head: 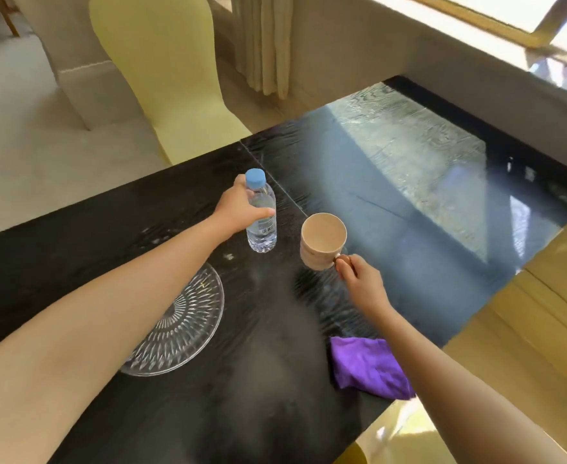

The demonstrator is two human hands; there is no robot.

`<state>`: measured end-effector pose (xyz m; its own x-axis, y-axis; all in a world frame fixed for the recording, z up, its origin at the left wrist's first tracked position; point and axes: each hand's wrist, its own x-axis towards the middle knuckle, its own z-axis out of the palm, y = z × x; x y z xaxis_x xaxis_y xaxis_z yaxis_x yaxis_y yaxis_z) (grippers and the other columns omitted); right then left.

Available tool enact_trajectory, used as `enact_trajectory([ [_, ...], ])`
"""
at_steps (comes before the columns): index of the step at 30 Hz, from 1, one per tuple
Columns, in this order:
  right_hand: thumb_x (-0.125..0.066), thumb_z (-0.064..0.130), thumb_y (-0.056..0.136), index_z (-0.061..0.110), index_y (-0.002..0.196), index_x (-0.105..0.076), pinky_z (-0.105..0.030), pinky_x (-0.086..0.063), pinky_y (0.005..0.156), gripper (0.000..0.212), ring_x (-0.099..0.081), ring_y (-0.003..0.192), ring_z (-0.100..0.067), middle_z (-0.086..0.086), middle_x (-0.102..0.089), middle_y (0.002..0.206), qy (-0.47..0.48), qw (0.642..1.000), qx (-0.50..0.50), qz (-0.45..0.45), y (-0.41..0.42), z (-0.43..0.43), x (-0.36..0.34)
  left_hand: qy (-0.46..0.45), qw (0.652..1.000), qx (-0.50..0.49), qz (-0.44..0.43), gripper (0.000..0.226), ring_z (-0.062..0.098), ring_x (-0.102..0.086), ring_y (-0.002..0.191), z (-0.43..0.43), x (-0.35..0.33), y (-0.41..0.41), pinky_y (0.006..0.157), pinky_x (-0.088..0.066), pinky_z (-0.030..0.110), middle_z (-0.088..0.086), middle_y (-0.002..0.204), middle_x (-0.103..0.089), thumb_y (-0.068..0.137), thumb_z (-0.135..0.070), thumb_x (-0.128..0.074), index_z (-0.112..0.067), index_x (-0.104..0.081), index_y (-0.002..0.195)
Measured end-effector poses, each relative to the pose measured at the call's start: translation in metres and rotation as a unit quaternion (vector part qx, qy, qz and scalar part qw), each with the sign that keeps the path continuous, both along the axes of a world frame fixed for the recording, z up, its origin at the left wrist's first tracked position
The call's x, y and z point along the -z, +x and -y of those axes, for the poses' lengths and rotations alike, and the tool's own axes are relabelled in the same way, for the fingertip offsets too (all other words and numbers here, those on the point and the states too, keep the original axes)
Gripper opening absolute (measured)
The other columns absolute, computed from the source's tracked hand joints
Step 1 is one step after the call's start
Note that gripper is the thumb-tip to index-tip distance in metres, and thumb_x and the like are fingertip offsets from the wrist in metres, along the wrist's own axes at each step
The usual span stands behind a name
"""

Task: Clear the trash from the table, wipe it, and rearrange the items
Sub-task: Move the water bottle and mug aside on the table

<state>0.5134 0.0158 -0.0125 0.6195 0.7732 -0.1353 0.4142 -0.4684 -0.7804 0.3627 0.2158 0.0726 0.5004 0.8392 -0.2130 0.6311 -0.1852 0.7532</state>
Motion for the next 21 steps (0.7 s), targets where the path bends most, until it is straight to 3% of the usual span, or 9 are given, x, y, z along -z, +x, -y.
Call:
enact_trajectory([
  [4,-0.05,0.021,0.095,-0.004,0.083,-0.056,-0.02,-0.032,0.056,0.029,-0.048,0.07,-0.018,-0.013,-0.06,0.074,0.007,0.999,0.051,0.001,0.038,0.008,0.027,-0.003,1.0,0.021,0.007,0.07,0.027,-0.051,0.12,-0.007,0.019,0.059,0.086,-0.039,0.029,0.012,0.13,-0.052,0.079,-0.021,-0.072,-0.008,-0.032,0.135],
  [6,-0.049,0.022,0.095,-0.004,0.081,-0.055,-0.022,-0.03,0.055,0.03,-0.048,0.069,-0.018,-0.01,-0.059,0.071,0.007,0.998,0.07,0.0,0.053,0.011,0.037,-0.002,1.0,0.027,0.007,0.068,0.027,-0.051,0.119,-0.009,0.027,0.081,0.085,-0.039,0.029,0.012,0.128,-0.052,0.08,-0.02,-0.071,-0.008,-0.032,0.134],
  [9,-0.049,0.022,0.095,-0.002,0.078,-0.054,-0.012,-0.036,0.055,0.03,-0.045,0.065,-0.015,0.003,-0.052,0.063,0.0,0.995,0.099,-0.009,0.069,0.016,0.049,-0.014,0.999,0.029,0.008,0.067,0.027,-0.051,0.118,-0.012,0.041,0.104,0.083,-0.039,0.028,0.01,0.122,-0.052,0.081,-0.018,-0.071,-0.009,-0.032,0.134],
  [11,-0.048,0.023,0.095,-0.003,0.077,-0.054,-0.008,-0.035,0.055,0.032,-0.044,0.064,-0.015,0.001,-0.051,0.063,-0.002,0.993,0.116,-0.014,0.075,0.018,0.057,-0.015,0.999,0.028,0.008,0.067,0.027,-0.051,0.119,-0.014,0.048,0.114,0.087,-0.041,0.03,0.011,0.127,-0.051,0.081,-0.018,-0.071,-0.008,-0.032,0.134],
  [21,-0.046,0.025,0.096,0.01,0.069,-0.05,-0.007,-0.037,0.057,0.032,-0.046,0.055,-0.003,0.003,-0.052,0.062,0.003,0.992,0.113,-0.051,0.07,0.001,0.064,-0.007,1.0,0.023,0.019,0.071,0.026,-0.048,0.123,-0.016,0.063,0.125,0.098,-0.04,0.037,0.011,0.134,-0.048,0.078,-0.027,-0.073,-0.013,-0.032,0.134],
])
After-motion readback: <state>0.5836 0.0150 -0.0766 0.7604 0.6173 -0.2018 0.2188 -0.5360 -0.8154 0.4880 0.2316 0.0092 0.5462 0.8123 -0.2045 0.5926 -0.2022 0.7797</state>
